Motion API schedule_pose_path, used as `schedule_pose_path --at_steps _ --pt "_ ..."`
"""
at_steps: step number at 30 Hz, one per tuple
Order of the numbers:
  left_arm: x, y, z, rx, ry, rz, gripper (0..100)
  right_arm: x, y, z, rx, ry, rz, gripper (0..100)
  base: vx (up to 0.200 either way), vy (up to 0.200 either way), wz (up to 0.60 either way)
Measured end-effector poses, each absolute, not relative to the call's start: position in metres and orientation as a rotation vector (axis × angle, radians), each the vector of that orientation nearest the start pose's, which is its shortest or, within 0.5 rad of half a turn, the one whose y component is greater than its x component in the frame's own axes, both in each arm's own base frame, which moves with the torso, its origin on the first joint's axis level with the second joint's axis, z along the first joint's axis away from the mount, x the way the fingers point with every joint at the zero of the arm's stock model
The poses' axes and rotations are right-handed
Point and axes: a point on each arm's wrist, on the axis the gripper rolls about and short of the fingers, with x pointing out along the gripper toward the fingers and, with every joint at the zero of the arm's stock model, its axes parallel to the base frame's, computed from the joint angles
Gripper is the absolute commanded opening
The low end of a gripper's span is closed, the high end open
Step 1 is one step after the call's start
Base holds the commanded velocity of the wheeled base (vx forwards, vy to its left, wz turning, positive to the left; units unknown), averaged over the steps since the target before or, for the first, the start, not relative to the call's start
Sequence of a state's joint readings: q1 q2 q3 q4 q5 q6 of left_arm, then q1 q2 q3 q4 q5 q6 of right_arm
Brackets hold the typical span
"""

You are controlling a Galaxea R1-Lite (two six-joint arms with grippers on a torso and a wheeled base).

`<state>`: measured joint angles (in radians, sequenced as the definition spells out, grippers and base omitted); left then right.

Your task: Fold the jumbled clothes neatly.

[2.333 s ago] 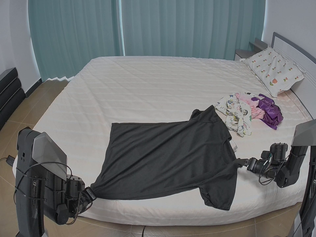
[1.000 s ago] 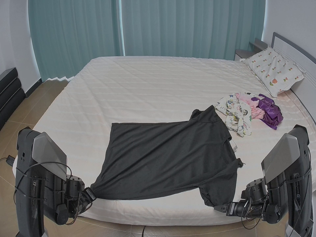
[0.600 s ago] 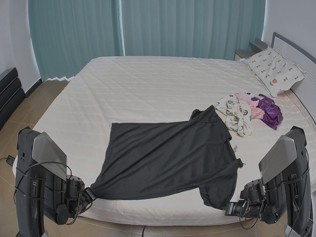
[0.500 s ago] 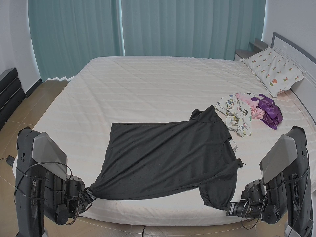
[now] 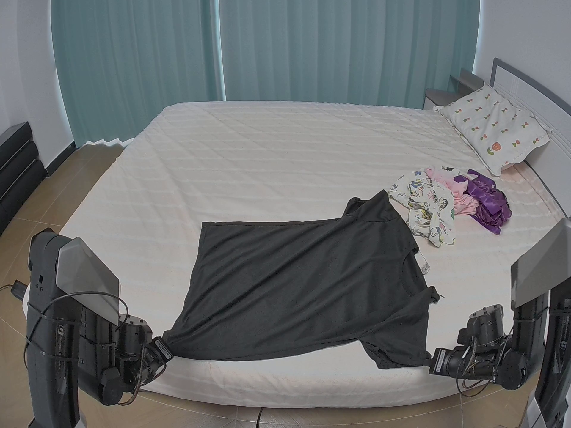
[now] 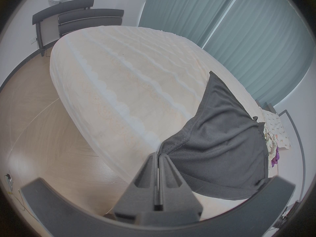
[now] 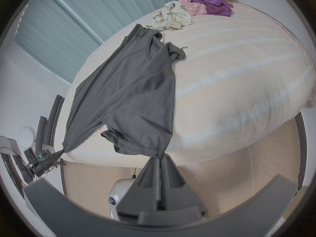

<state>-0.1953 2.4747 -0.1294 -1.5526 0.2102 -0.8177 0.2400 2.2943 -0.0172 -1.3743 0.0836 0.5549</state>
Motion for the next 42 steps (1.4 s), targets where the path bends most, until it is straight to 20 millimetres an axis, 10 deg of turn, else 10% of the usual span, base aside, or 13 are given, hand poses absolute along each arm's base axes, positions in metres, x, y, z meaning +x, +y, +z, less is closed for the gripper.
schedule_pose_path --at_steps 21,42 --pt "0.247 -0.044 0.0 -0.608 0.464 0.222 0 0.195 0.02 0.053 0.599 0.597 0.181 0 0.0 0.0 0.0" --pt "0.217 -0.042 0.019 -0.42 0.49 0.153 0 0.174 0.007 0.061 0.555 0.663 0.174 0 0.0 0.0 0.0"
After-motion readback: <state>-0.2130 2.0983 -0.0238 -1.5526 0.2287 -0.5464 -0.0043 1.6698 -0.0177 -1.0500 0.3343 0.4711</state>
